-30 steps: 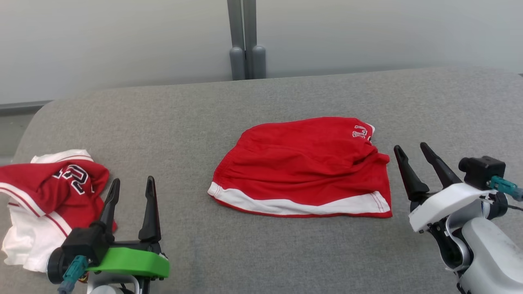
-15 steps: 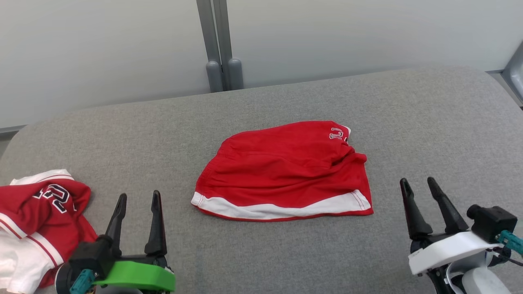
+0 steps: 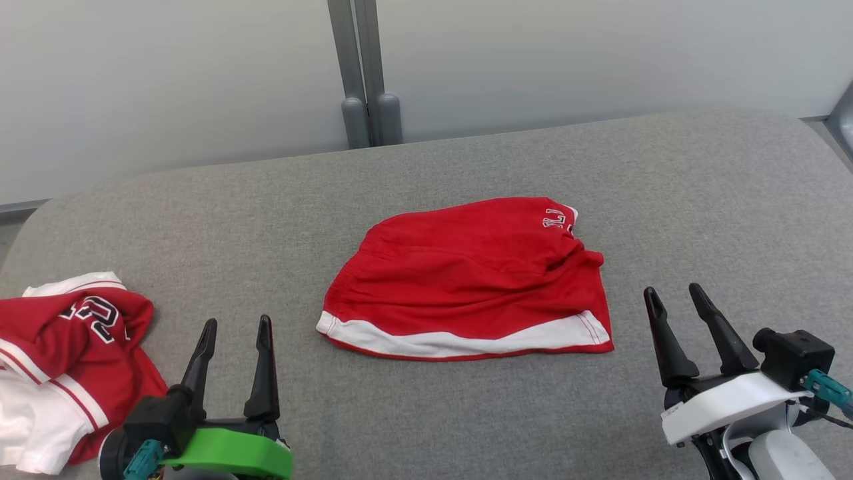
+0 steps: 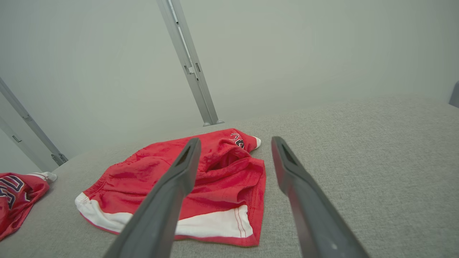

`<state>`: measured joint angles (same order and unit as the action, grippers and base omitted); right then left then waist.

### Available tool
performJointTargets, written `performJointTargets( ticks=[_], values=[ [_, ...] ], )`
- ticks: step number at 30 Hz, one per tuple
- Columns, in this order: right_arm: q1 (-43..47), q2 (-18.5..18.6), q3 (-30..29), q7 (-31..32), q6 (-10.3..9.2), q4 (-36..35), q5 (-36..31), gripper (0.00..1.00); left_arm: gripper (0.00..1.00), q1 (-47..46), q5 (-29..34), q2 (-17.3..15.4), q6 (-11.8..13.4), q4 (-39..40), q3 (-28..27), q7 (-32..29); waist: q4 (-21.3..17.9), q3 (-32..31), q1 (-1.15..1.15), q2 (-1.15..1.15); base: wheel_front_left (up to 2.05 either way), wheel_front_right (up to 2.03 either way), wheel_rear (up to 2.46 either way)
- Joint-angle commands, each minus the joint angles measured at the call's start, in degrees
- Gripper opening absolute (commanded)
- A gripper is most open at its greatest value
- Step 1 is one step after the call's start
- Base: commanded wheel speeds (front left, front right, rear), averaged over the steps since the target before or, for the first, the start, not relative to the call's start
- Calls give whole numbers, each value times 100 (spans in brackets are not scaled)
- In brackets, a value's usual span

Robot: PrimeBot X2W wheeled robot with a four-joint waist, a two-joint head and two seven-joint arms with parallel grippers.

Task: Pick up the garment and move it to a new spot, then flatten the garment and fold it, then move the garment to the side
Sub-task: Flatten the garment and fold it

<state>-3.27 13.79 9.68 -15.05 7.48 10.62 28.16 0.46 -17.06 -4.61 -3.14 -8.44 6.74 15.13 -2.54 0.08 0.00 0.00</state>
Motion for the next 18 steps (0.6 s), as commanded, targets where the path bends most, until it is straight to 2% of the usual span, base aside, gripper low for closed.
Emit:
performJointTargets(
  ticks=[1, 13, 18],
  values=[
    [-37, 27, -14, -16, 3, 16, -23, 100, 100, -68, 53, 16, -40, -23, -36, 2, 10, 2, 0, 0, 0, 0, 0],
    [-11, -8, -46, -17, 3, 175, 10, 100, 100, -75, 164, 71, -100, -33, -172, 2, 12, 53, 0, 0, 0, 0, 0],
    [-150, 38, 52, 47, 3, 381, 61, 100, 100, -203, 179, 23, -169, -191, -45, -38, 4, 203, 0, 0, 0, 0, 0]
  ],
)
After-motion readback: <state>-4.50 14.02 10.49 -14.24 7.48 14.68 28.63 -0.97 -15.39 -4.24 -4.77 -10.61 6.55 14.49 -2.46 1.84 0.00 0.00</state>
